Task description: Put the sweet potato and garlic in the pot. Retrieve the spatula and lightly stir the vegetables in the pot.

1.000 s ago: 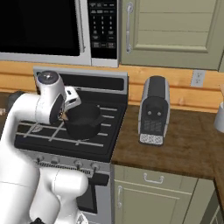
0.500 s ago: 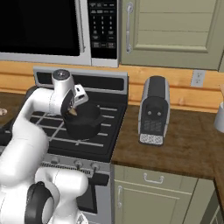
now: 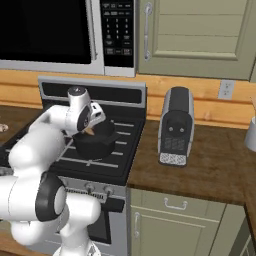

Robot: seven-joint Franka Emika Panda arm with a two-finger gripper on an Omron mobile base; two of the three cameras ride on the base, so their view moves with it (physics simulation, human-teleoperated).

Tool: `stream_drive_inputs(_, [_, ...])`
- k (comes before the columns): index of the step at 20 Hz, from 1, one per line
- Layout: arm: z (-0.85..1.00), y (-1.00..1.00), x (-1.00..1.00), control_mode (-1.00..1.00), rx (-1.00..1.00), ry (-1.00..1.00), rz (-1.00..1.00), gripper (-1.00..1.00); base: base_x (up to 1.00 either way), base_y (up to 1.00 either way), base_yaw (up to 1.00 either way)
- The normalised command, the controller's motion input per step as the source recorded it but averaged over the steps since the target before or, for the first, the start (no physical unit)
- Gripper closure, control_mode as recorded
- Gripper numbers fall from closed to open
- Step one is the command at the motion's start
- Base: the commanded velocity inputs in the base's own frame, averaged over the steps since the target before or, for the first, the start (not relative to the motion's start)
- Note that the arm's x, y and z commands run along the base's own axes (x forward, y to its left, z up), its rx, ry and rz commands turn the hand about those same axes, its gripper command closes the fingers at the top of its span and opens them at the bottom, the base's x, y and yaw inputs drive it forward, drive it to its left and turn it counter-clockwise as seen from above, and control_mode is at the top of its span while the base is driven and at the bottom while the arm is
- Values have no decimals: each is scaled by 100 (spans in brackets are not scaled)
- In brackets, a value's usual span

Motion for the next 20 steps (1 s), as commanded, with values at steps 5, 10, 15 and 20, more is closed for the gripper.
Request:
stream_drive_inputs(5, [-28, 0, 43, -100, 0, 9, 0, 100, 0, 0, 0])
stream_drive_inputs(10, [-23, 0, 28, -100, 0, 8, 0, 100, 0, 0, 0])
stream_drive_inputs(15, [-23, 0, 22, -100, 0, 6, 0, -100, 0, 0, 0])
stream_drive_inputs(20, [-15, 0, 25, -100, 0, 2, 0, -100, 0, 0, 0])
